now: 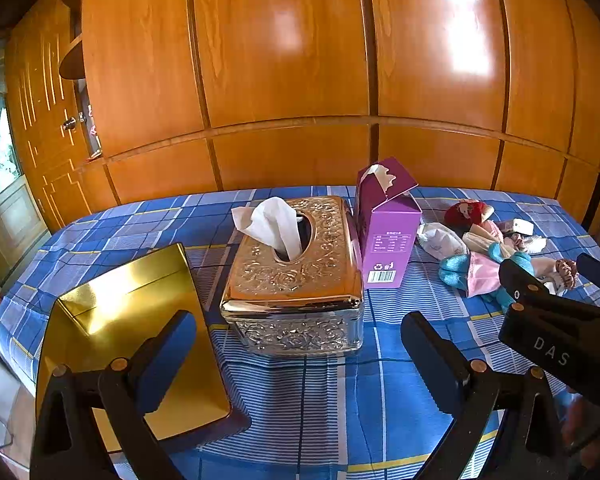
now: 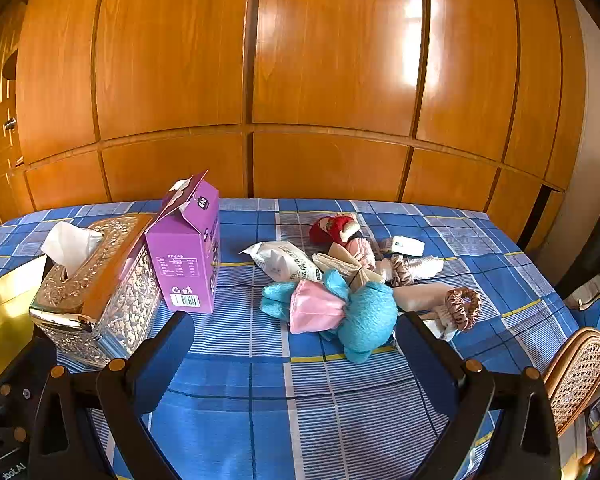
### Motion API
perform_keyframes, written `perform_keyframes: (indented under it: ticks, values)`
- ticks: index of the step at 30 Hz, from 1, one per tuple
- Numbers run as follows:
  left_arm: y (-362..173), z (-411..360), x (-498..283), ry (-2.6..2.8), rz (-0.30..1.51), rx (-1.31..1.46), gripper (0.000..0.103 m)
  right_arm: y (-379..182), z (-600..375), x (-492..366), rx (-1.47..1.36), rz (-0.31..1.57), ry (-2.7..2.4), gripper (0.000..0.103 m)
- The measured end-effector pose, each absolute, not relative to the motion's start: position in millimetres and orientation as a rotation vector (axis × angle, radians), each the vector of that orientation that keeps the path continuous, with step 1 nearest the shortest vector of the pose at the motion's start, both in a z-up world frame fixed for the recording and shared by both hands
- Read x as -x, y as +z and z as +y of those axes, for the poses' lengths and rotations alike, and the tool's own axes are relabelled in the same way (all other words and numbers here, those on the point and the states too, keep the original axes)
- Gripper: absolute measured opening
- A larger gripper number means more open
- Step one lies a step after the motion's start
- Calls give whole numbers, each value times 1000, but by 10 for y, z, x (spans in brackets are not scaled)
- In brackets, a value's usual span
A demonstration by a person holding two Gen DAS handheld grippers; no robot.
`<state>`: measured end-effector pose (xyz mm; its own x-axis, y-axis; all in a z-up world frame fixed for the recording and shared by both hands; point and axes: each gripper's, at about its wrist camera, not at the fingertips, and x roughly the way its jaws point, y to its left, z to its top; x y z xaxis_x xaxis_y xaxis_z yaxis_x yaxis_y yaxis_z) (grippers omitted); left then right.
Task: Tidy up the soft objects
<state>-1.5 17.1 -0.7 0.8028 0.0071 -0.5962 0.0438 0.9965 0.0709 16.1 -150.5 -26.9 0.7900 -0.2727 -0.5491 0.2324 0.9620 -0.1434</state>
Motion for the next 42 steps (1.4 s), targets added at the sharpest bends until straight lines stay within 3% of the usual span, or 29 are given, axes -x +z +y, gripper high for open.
perform_keyframes:
  ticks: [42]
  values:
    - [30,155,68,-27,632,-84,103,-238,-1491,-163,64,589,-281,103]
